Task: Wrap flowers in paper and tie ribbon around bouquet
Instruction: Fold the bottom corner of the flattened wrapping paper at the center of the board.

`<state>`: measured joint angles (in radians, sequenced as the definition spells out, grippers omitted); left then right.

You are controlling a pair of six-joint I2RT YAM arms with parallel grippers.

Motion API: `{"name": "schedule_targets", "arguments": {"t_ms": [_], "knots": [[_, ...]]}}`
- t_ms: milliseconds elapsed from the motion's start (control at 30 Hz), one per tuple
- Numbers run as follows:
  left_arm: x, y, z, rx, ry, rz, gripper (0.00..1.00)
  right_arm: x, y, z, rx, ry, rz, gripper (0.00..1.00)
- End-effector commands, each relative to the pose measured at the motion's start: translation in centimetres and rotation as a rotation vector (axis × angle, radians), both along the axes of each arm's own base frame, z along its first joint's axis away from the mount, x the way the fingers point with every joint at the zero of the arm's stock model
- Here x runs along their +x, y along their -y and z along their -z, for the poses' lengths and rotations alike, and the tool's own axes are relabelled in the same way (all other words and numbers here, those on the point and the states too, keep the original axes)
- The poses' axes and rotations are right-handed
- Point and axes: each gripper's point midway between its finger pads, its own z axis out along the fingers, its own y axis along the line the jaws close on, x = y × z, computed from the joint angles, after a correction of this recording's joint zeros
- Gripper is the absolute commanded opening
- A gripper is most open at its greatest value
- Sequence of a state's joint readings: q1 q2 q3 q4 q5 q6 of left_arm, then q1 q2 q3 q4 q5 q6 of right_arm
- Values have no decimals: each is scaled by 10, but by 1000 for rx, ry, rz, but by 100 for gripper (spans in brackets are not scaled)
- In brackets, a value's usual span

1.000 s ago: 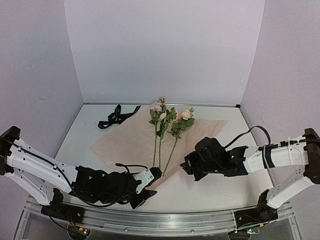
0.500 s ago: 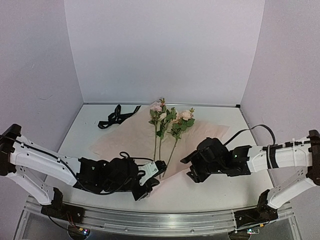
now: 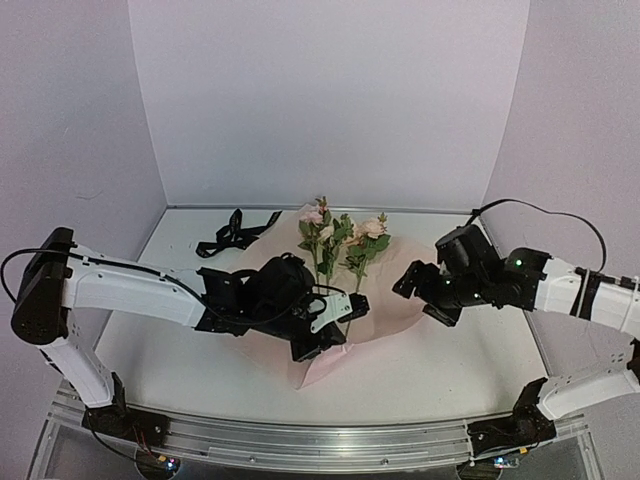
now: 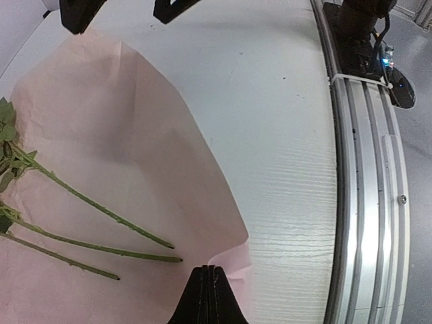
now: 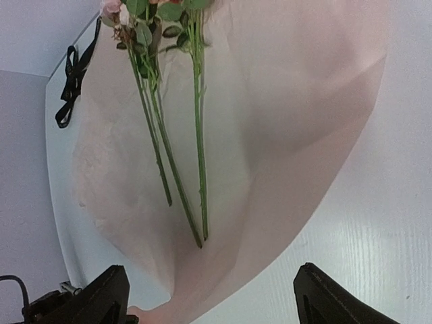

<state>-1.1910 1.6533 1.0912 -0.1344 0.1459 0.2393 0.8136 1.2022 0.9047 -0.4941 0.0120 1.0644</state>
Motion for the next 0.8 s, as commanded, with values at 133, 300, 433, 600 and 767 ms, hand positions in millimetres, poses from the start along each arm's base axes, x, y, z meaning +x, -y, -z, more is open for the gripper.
{"name": "schedule_targets", "arguments": {"t_ms": [133,300,433,600,767], "knots": [[52,-1,-45,-87,126,146,0,80,-49,14,-180,25,-413,79],[85,-6,-56,-126,130,200,0,110,-61,56,-200,-66,-435,76],[115,-4,-56,-143,124,205,0,106,-41,87,-216,-169,-348,75],[147,-1,-58,-182,142,222,0,88,-26,111,-219,-265,-278,74],[178,-2,-56,-199,145,223,0,69,-26,117,-149,-343,-236,72]]}}
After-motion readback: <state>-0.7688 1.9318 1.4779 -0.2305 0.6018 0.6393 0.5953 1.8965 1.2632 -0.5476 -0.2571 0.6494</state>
